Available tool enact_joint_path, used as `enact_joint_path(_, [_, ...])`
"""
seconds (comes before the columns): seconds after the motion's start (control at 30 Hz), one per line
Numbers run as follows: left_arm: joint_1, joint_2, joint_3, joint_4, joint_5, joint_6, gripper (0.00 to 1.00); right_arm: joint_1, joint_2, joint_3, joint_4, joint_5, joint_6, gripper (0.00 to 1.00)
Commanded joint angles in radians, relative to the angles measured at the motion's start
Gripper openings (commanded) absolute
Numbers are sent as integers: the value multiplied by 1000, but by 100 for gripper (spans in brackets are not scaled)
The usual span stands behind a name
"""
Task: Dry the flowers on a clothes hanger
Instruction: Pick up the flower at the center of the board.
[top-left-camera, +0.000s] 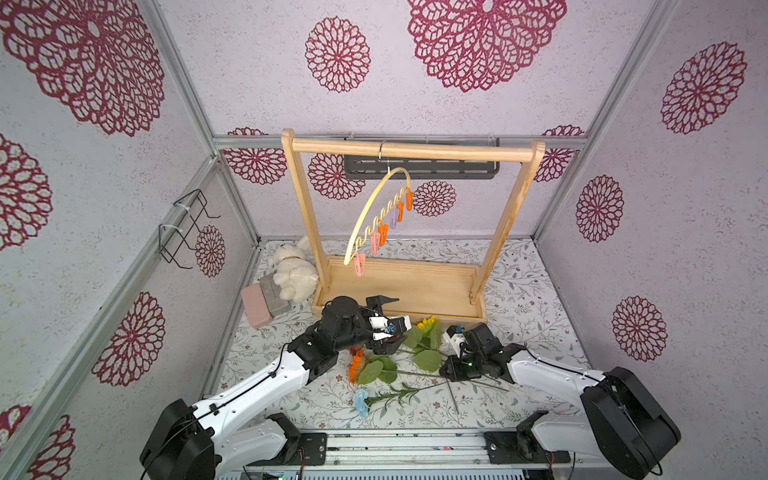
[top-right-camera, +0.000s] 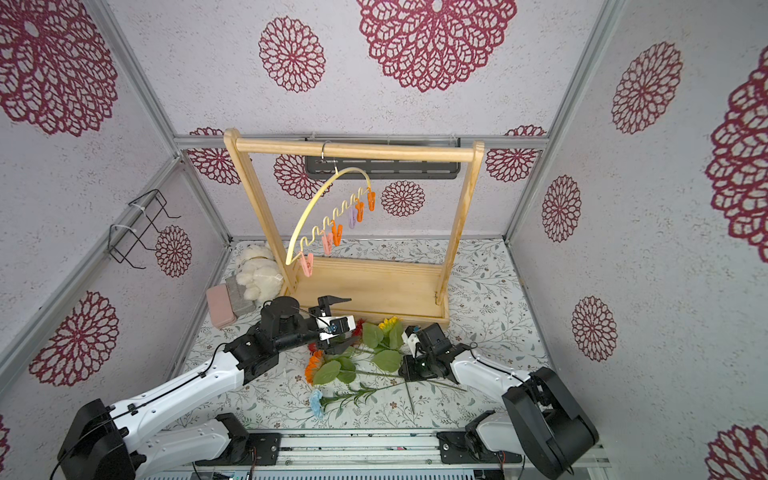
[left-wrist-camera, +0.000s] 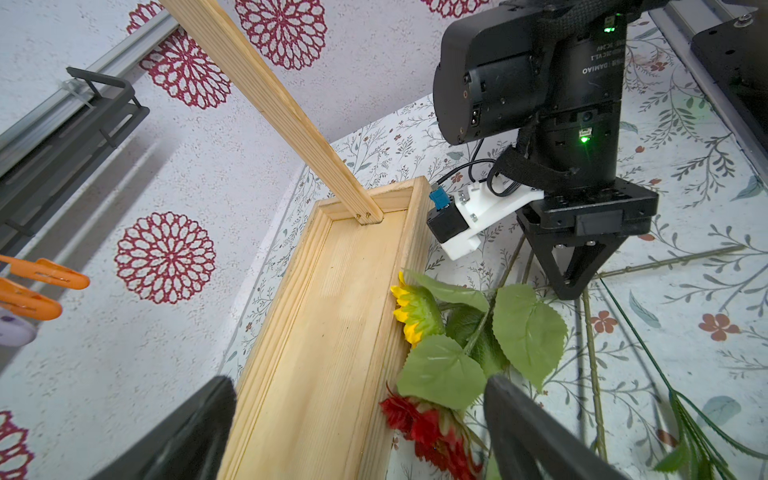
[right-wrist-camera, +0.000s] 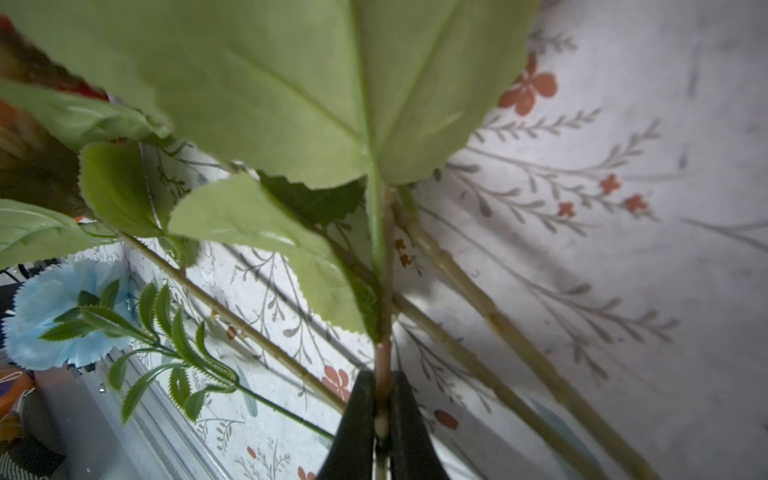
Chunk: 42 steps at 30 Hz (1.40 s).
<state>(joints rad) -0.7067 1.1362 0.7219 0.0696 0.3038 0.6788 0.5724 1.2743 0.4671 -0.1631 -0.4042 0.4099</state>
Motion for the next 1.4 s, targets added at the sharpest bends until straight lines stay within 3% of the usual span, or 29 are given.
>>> enact_joint_path(0.0, [8,-28,-9,-16,15,-5,97,3,-71,28,-1,-5,-14,6])
enact_joint_path(0.2, [-4,-37,25,-58,38,18,97,3,-210,46,-21,-26,20,4])
enact_joint_path(0.4, [-58,-4,115,-174,44,120,97,2,-309,130,-95,-60,95,3])
enact_joint_path(0.77, [-163,49,163,-211,35,321,98,-26,-169,374,-186,-265,431,0])
enact_joint_path(0.97, [-214,84,159,-248,56,425,97,-74,-119,357,-174,-428,619,0])
enact_joint_path(1.13, [-258,153,173,-190,60,447,100,-100,-154,307,-45,-422,807,0])
enact_joint_path(1.37, [-292,213,192,-159,59,464,78,-119,-140,277,33,-452,944,0])
